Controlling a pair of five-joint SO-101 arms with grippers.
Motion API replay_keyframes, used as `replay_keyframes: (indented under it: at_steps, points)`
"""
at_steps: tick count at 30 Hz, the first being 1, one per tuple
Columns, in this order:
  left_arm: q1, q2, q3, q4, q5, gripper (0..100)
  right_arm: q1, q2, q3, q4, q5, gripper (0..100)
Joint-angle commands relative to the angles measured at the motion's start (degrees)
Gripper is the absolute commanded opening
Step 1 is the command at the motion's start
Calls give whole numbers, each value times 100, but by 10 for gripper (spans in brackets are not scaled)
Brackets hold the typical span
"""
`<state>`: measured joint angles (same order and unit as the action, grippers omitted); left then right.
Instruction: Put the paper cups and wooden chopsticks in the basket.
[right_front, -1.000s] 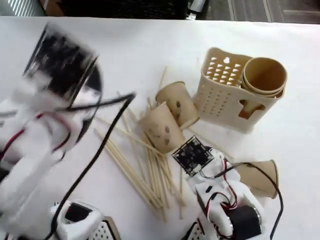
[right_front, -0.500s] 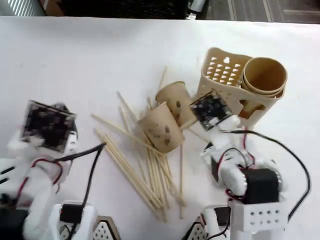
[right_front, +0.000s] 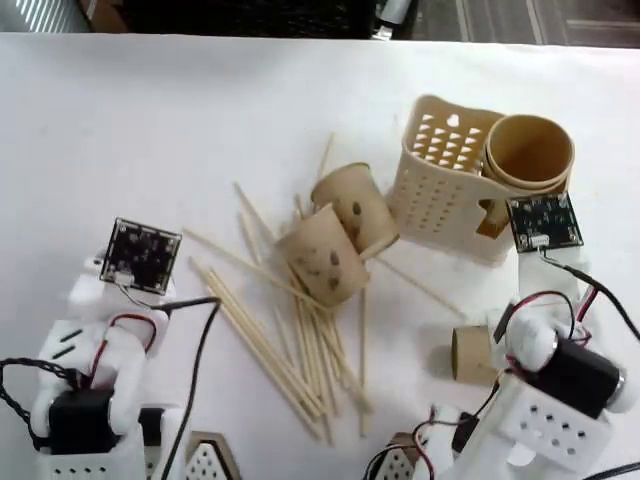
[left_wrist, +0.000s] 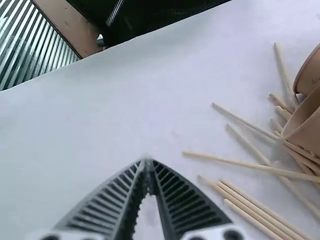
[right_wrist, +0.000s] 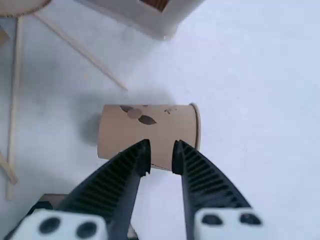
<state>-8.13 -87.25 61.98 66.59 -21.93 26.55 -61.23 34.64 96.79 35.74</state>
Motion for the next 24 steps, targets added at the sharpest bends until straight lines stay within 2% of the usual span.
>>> replay_keyframes:
  at_steps: [1,4,12,16,19,24]
  points:
    - [-48,-75,0,-123,-35,27,391,4,580,-321,123,128]
    - [-48,-75,0,-88,-35,27,567,13,967,-470,123,159]
    - [-48,-75,9,26,-35,27,901,136,1073,-699,114,162]
    - [-48,-75,9,141,-35,27,901,1077,905,-875,79,163]
    - [-48,-75,9,202,-44,27,901,2079,360,-875,-229,163]
    - [-57,-75,9,202,-44,27,971,3266,-334,-760,-290,163]
